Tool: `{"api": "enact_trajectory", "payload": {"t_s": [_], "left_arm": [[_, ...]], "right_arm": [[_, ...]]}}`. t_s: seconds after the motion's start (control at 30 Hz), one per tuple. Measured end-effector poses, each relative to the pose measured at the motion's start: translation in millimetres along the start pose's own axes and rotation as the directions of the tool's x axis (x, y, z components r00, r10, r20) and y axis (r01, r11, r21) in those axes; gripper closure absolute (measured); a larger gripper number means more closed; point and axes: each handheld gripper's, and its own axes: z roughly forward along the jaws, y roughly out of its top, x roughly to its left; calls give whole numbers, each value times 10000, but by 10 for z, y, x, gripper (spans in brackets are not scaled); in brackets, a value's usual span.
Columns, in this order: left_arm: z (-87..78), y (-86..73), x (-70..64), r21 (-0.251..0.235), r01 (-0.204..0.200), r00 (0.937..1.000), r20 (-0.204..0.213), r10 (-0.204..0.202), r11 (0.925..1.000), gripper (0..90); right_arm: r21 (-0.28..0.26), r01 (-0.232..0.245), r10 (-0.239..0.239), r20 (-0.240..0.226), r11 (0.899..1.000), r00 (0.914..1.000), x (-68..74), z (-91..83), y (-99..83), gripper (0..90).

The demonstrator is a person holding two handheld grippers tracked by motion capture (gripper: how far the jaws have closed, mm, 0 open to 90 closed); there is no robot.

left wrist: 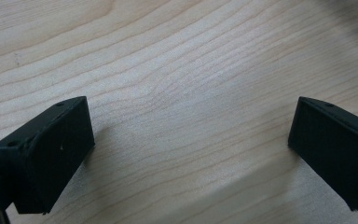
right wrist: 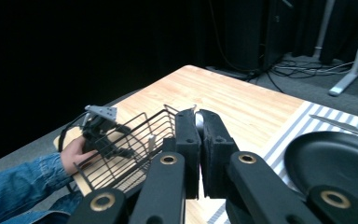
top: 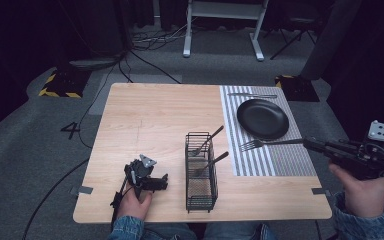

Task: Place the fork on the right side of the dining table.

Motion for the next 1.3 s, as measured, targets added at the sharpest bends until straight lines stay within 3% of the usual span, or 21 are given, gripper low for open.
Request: {"api": "enact_trajectory", "payload": {"t_s": [0.3,0.33,0.47,0.5,0.8,1.03,1.3], "left_arm": [[-1,1,2,21,-28,10000,11,28,10000,2],[-1,1,1,19,-7,10000,8,7,10000,2],[-1,1,0,15,2,10000,8,-2,10000,2],[-1,1,1,15,-6,10000,6,6,10000,2],[0,1,1,8,-21,10000,2,21,10000,2],[1,1,0,-6,-3,10000,-2,3,10000,2],[2,1,0,-8,-1,10000,-3,1,10000,2]], "right_arm": [[83,-502,495,728,9987,9961,-266,-3,-56,870],[109,-651,638,928,9978,9936,-343,16,-81,870],[169,-815,789,1217,9965,9894,-436,43,-110,870],[171,-993,961,1355,9949,9861,-521,64,-134,870],[341,-1732,1651,1683,9843,9718,-855,199,-237,870],[563,-2232,2092,1882,9731,9596,-1015,370,-348,870],[952,-2515,2302,1917,9632,9541,-1109,554,-463,870]]}}
